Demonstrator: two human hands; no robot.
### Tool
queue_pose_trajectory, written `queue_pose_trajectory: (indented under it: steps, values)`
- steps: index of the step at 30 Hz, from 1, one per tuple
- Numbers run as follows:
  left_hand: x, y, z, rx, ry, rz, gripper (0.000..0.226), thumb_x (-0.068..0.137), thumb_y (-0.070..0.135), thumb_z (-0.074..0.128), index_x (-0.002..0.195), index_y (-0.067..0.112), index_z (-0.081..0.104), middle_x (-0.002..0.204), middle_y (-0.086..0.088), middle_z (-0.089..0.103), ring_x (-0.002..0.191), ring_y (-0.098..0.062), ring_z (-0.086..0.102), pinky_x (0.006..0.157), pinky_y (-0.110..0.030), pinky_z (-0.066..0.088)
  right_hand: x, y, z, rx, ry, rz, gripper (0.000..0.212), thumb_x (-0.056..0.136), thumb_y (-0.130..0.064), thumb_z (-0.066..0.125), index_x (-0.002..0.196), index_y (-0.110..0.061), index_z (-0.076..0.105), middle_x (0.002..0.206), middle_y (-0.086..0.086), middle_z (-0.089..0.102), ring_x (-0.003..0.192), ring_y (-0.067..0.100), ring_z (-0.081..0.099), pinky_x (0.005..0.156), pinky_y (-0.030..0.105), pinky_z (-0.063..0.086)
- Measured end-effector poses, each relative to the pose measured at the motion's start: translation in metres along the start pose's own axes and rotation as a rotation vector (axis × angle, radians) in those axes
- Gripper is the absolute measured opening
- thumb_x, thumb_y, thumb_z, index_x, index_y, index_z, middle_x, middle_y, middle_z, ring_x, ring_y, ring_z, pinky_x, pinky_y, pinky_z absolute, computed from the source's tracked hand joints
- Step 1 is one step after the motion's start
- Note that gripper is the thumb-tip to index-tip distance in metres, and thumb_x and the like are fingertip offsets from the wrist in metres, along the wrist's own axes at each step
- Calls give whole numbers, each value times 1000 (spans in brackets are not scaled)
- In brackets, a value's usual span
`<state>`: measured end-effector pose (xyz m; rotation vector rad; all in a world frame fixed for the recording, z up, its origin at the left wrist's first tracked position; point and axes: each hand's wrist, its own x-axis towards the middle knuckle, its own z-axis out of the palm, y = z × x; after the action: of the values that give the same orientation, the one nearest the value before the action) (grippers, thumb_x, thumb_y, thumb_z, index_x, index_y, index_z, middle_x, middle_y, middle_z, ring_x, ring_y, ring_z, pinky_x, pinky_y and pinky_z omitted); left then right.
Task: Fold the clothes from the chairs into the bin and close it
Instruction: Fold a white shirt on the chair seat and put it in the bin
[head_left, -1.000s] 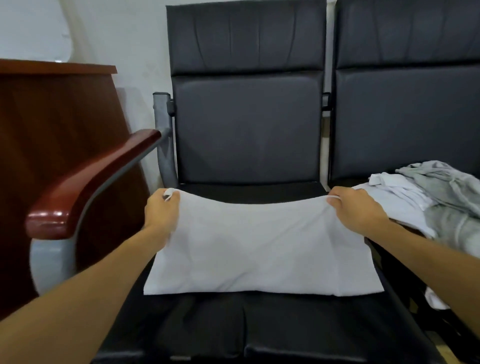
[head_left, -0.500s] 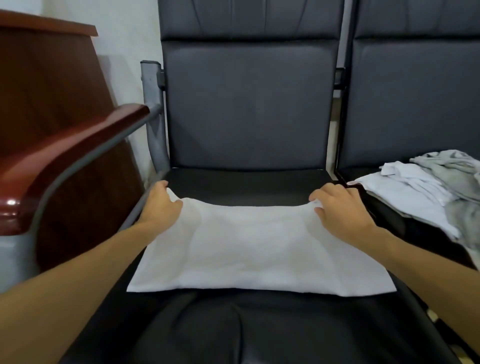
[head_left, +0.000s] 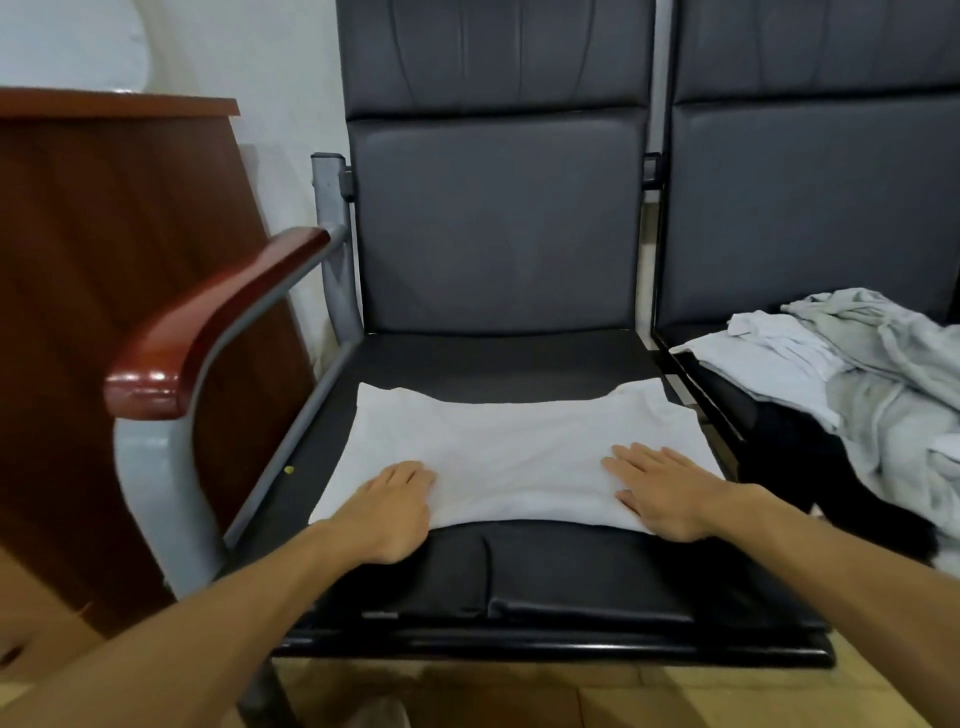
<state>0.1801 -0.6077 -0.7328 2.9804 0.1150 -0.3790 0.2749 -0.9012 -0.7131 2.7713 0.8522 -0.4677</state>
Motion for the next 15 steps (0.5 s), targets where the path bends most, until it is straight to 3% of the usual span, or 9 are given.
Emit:
queue_pose_trajectory:
  steps: [9, 12, 15]
  values:
    - [-30, -8, -16, 6, -42, -3, 47, 102, 29, 30, 148, 22, 28, 152, 1, 27, 136, -18, 30, 113, -34, 25, -30, 18, 9, 120, 14, -67, 50, 105, -22, 28, 153, -27, 16, 162, -3, 7, 149, 14, 4, 119, 30, 1]
    - [-31, -4, -20, 46, 11, -10, 45, 100, 35, 35, 144, 24, 37, 148, 3, 35, 132, -16, 37, 110, -33, 29, -39, 18, 5, 191, 51, -54, 46, 104, -20, 34, 149, -23, 31, 158, -4, 24, 144, 15, 23, 116, 24, 13]
    - [-30, -1, -21, 52, 40, -15, 43, 98, 36, 38, 139, 25, 44, 144, 4, 40, 129, -15, 40, 109, -33, 32, -36, 15, 0, 188, 97, 2, 39, 101, -28, 39, 140, -22, 44, 146, -3, 39, 132, 18, 40, 112, 31, 28]
